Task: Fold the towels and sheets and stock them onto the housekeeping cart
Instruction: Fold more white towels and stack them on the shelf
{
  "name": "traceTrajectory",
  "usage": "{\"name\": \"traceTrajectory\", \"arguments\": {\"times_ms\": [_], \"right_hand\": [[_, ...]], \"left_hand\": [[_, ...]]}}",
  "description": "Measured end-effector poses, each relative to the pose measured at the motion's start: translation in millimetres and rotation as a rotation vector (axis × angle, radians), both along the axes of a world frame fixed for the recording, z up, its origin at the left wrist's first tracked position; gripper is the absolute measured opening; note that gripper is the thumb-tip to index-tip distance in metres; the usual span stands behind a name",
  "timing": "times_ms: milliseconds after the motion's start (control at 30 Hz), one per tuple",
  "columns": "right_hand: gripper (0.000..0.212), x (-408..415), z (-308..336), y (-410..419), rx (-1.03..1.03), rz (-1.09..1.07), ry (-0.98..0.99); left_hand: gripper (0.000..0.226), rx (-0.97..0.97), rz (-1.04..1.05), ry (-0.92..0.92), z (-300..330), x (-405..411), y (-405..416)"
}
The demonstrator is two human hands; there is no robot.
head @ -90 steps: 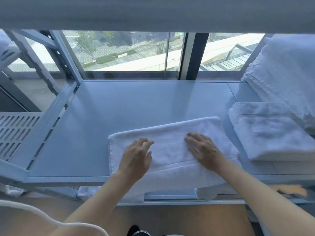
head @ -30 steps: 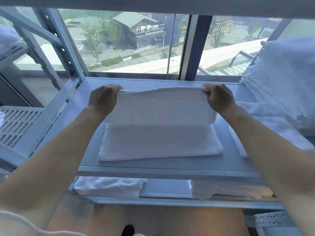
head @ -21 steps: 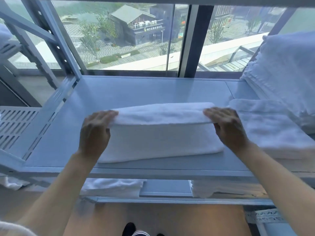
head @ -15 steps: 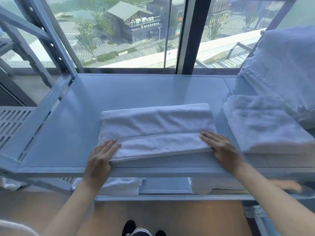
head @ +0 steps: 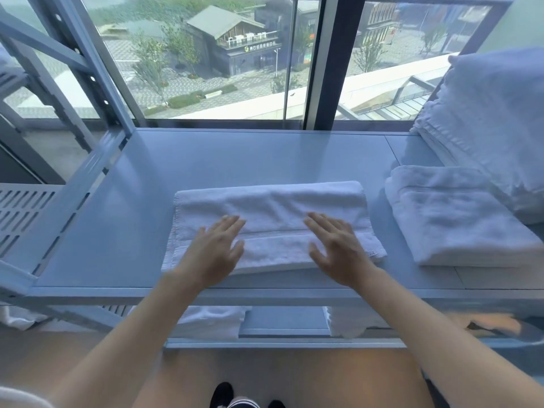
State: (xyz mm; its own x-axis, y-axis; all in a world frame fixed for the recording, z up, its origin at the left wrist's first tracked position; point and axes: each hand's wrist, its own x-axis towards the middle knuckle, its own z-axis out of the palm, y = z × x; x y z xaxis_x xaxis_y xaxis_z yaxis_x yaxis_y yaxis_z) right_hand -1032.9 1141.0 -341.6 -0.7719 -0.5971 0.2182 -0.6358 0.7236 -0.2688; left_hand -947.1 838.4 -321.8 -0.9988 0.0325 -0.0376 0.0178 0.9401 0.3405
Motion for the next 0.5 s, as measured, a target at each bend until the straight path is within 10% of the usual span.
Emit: {"name": "traceTrajectory", "arguments": {"times_ms": [167,500], "right_hand": [[0.068,-42,-6,-94,0.149,0.019,-0.217],[0.066,-103,-20,3,0.206,-0.301,-0.184]], "left_hand": [[0.064,-0.114,-0.013,-0.057,-25,-77,17],[0.07,-0.164,0.179,-0.057,-55,-66,-72]]}}
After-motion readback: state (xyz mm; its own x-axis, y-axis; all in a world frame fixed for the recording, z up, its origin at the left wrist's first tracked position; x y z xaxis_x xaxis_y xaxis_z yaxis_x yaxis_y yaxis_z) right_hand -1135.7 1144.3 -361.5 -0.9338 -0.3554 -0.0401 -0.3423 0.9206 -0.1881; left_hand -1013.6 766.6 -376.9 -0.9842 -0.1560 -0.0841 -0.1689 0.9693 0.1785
